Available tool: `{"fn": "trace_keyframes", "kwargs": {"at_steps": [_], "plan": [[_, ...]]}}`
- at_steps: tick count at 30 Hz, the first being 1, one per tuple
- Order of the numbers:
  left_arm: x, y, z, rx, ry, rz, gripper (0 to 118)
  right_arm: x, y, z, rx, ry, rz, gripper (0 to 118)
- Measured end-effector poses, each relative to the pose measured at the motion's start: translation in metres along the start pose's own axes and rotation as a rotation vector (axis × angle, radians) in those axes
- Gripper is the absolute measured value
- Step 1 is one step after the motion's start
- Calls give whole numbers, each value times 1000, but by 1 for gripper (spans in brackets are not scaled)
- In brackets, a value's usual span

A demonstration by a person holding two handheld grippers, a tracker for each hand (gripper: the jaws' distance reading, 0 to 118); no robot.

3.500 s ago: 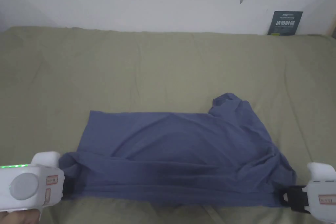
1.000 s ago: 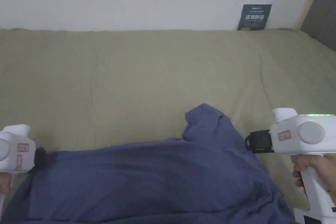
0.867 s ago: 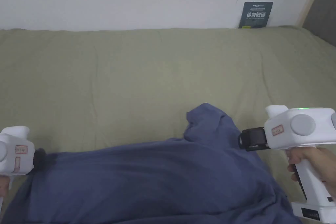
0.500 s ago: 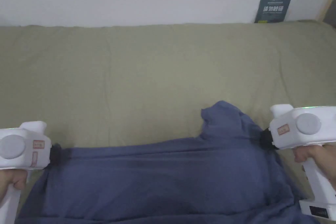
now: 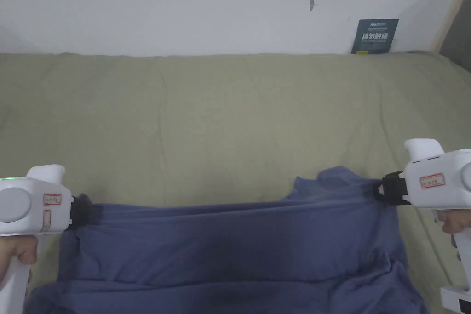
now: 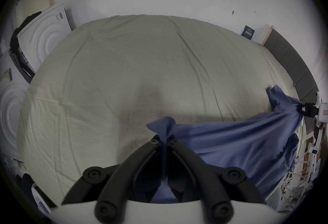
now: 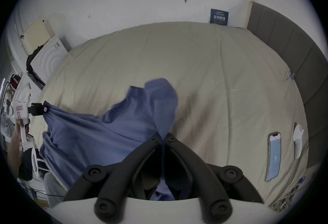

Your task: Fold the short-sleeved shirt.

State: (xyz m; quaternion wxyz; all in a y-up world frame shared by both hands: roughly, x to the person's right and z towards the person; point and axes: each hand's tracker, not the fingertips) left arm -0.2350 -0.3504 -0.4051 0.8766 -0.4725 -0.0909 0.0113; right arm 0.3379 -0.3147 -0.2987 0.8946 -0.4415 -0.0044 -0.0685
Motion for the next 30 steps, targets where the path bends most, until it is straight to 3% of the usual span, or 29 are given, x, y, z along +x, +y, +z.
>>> {"fn": "trace_keyframes", "kwargs": {"at_steps": [13,17,21,30], "plan": [[-9,-102,100,64,-46,5,2,-11,-115,93,55,49,-11,4],[-10,-141,101,0,-29,-44,2,-13,-163,87,-12,34,-1,4],[-20,-167,88,-51,-36,-12,2,0,-196,65,-72,37,-55,4],[-23,-177,79,-87,-31,14,2,2,-206,48,-121,11,-64,4]]}}
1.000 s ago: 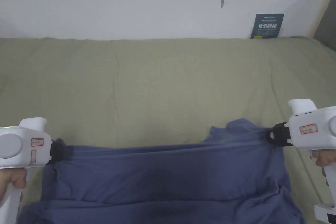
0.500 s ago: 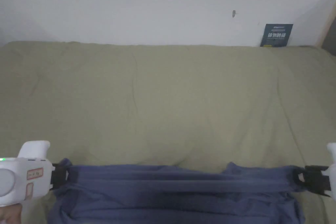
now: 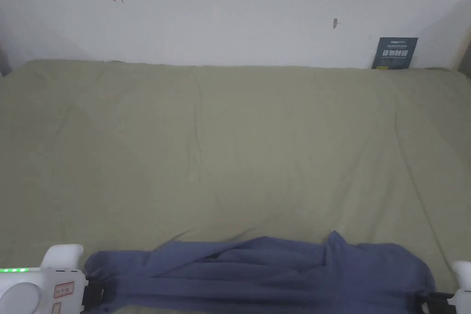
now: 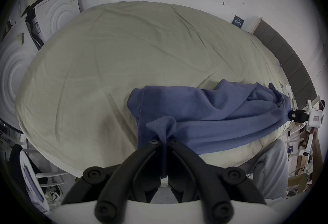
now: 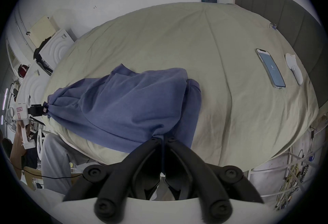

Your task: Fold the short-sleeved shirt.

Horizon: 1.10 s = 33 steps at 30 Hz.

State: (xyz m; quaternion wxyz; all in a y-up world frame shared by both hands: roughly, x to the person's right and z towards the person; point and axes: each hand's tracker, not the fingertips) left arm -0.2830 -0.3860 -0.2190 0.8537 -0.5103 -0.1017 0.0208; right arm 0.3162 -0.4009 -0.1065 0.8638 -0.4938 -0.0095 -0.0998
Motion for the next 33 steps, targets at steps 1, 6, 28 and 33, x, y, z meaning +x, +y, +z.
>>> {"fn": "trace_keyframes", "kwargs": {"at_steps": [1,6,28,33], "plan": [[2,-1,1,-1,0,-2,2,0,0,0,1,-3,1,4],[-2,0,5,6,65,-16,118,-3,3,10,3,-113,17,107],[-89,3,32,44,-360,340,0,-131,17,92,266,-62,85,1],[-100,10,22,73,-442,352,1,-150,12,92,260,-43,106,1]]}}
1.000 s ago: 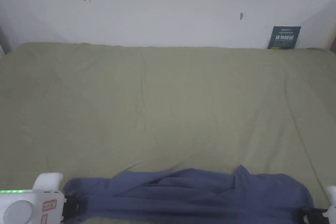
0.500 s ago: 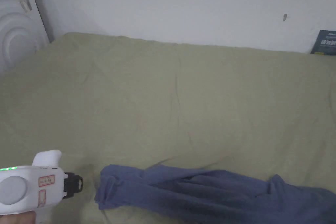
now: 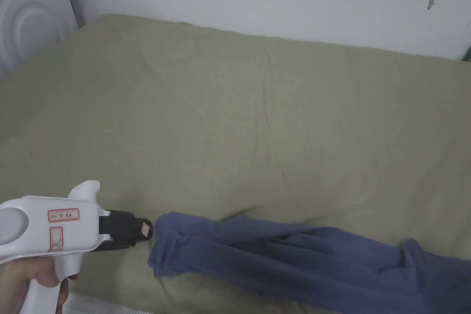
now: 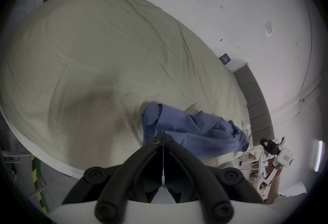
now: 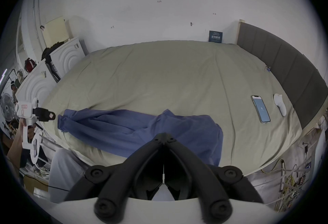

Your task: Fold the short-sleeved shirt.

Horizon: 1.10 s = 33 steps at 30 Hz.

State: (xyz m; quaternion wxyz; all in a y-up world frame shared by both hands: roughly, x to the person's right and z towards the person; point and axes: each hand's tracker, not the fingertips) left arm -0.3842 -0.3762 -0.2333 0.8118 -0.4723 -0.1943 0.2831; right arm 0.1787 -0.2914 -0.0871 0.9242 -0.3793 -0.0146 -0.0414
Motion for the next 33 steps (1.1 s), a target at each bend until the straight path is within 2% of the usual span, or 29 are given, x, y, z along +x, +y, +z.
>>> {"fn": "trace_keyframes", "kwargs": {"at_steps": [1,2,3,4,5,6,8,9,13,18,19,20,21,22,24,27,33], "plan": [[-3,1,-1,-19,-20,-3,22,-3,0,0,-2,6,0,1],[-6,3,-4,-47,-58,-15,62,-2,-1,0,-6,17,2,1],[-8,5,-10,-94,-77,-22,107,-5,0,-1,-8,20,2,1],[-12,5,-14,-111,-52,-146,117,-8,-1,-2,-8,22,2,1],[-14,19,-27,-77,-105,-49,117,-10,0,-3,-11,26,1,1],[-17,26,-37,-106,-105,-15,118,-8,-1,-4,-16,33,-1,1],[-24,39,-59,-159,-151,17,118,-11,-1,-5,-24,40,-7,1],[-25,17,-43,-190,-177,11,118,-12,-1,-6,-27,40,-5,1],[-29,13,-78,-291,-205,4,118,-10,-3,-6,-40,32,-3,1],[-32,21,-97,-289,-348,54,118,-3,-7,-9,-55,31,-31,1],[-34,21,-101,-293,-373,58,115,-2,-8,-11,-57,32,-36,1],[-33,20,-104,-305,-364,43,104,-2,-9,-12,-62,33,-43,1],[-29,18,-105,-301,-358,29,62,-1,-9,-14,-68,35,-44,1],[-29,19,-103,-301,-362,22,8,-1,-10,-15,-67,35,-44,1],[-23,15,-111,-290,-249,-8,8,0,-11,-17,-71,44,-49,1],[-23,16,-115,-307,-312,34,8,-1,-11,-17,-71,54,-55,1],[-29,23,-87,-274,-241,71,8,1,-9,-10,-41,75,-64,1]]}}
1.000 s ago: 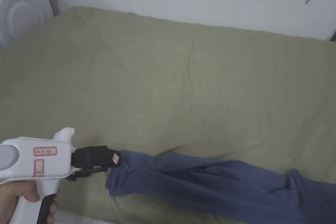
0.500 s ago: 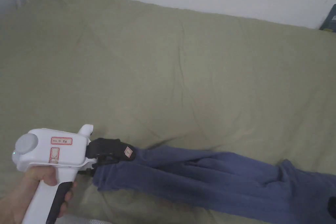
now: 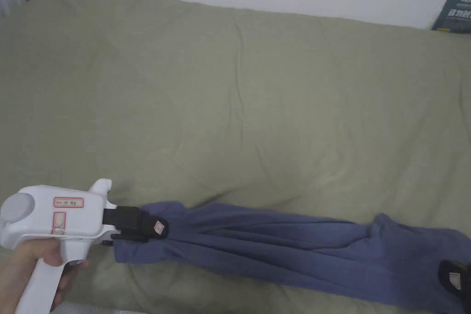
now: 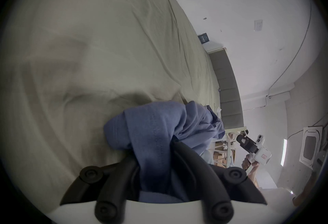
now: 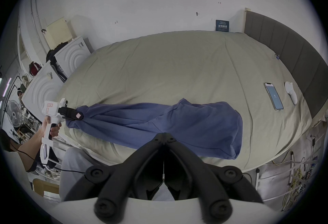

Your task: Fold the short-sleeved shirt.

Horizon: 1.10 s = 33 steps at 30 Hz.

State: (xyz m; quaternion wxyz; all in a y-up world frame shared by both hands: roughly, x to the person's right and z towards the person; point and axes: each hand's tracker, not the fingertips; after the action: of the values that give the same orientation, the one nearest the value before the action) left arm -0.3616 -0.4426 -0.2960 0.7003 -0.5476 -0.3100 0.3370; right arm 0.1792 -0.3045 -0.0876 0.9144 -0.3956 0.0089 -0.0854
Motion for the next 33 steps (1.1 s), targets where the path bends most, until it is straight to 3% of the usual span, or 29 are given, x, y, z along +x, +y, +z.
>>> {"fn": "trace_keyframes", "kwargs": {"at_steps": [5,11,15,25,33], "plan": [[-5,-1,44,89,25,40,8,1,1,12,37,12,-4,1],[-2,0,106,151,162,24,8,3,2,21,79,12,-3,1],[21,3,110,140,253,-1,8,2,1,23,88,21,-7,1],[162,-12,57,73,480,-256,8,4,-10,31,95,30,5,1],[225,-29,-51,-14,554,-372,8,15,-22,29,89,53,-18,1]]}}
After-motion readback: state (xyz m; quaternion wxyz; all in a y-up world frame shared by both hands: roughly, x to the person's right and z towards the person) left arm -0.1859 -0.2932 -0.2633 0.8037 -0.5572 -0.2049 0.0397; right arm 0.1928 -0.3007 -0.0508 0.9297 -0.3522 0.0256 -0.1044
